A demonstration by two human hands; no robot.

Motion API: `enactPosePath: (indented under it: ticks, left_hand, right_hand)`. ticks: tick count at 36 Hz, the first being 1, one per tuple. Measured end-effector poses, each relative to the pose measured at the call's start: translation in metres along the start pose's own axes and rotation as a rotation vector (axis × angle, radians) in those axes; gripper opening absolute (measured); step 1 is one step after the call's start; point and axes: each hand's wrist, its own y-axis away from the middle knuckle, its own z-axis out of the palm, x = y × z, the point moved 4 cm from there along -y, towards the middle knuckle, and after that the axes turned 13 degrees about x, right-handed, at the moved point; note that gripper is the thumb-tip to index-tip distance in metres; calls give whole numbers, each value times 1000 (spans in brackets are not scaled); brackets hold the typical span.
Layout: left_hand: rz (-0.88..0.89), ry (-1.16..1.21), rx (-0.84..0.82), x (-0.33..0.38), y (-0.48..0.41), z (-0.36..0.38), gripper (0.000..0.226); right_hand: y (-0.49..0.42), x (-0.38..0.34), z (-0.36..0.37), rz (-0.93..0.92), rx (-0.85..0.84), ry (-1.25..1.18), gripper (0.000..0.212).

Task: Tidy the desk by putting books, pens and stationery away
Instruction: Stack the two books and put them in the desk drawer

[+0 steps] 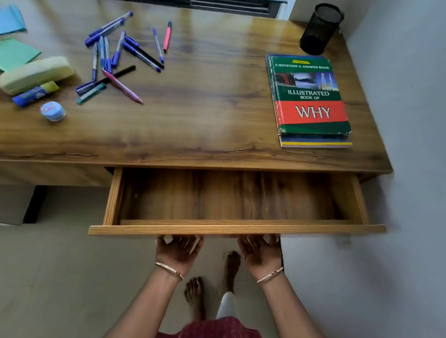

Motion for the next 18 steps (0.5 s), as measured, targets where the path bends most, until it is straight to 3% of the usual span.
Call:
enactPosePath:
  ticks: [6, 8, 11, 13, 18]
  left_hand:
    - [-108, 2, 150, -18, 37, -33, 60]
    - [-150, -83, 203, -26, 60, -40, 58]
    - [-160, -452, 184, -40, 110, -40, 41]
    - [-122, -712, 102, -48, 142, -34, 37]
    - [183, -1101, -117, -48, 203, 18, 30]
  right_hand:
    - [27, 7, -46, 27, 127, 107, 53]
    - [40, 5, -59, 47, 147, 200, 47]
    - [75, -7, -69, -21, 125, 410, 27]
    - [100, -20, -75, -118, 126, 609, 28]
    - [161, -61, -71, -389, 97, 1001, 30]
